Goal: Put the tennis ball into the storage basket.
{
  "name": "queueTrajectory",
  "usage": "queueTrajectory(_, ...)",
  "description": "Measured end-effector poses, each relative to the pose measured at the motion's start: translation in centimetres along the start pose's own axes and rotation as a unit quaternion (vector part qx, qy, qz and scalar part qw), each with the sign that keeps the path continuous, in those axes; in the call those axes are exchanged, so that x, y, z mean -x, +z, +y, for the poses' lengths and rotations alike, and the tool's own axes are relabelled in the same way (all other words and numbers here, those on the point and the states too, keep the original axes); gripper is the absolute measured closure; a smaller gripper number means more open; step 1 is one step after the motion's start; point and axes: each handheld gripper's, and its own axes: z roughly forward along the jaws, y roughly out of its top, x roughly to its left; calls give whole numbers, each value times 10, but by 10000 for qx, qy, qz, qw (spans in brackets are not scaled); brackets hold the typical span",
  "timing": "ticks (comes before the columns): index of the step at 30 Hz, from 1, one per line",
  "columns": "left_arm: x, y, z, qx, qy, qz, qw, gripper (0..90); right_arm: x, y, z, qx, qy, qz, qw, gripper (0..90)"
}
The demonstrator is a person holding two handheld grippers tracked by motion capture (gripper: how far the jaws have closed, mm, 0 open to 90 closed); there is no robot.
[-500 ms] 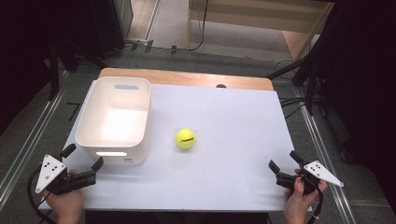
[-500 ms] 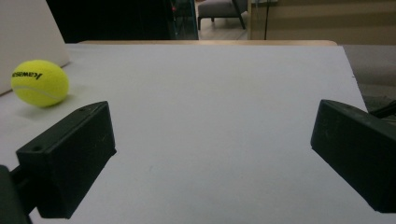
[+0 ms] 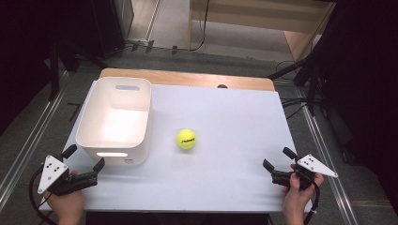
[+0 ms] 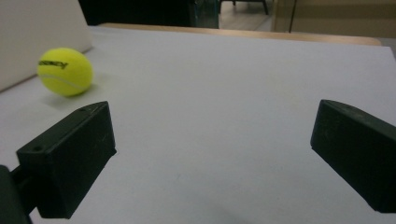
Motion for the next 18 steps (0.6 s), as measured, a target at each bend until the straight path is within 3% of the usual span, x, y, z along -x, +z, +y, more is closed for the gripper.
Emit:
queueTrajectory(2, 0, 0, 0, 12, 16, -21, 10000, 0, -7, 7, 3, -204, -66, -231, 9995, 0)
queueTrajectory(4, 0, 0, 0, -10, 22, -25, 10000, 0, -9, 10, 4, -281, -100, -286, 9991, 0)
queueTrajectory(8, 1, 0, 0, -25, 36, -16, 10000, 0, -21, 19, 10, -509, -273, -56, 9983, 0)
queueTrajectory(16, 1, 0, 0, -33, 63, -43, 10000, 0, -35, 26, 27, -498, -437, 237, 9975, 0)
queueTrajectory(18, 1, -1, 0, -33, 61, -49, 10000, 0, -41, 31, 33, -538, -581, 268, 9965, 0)
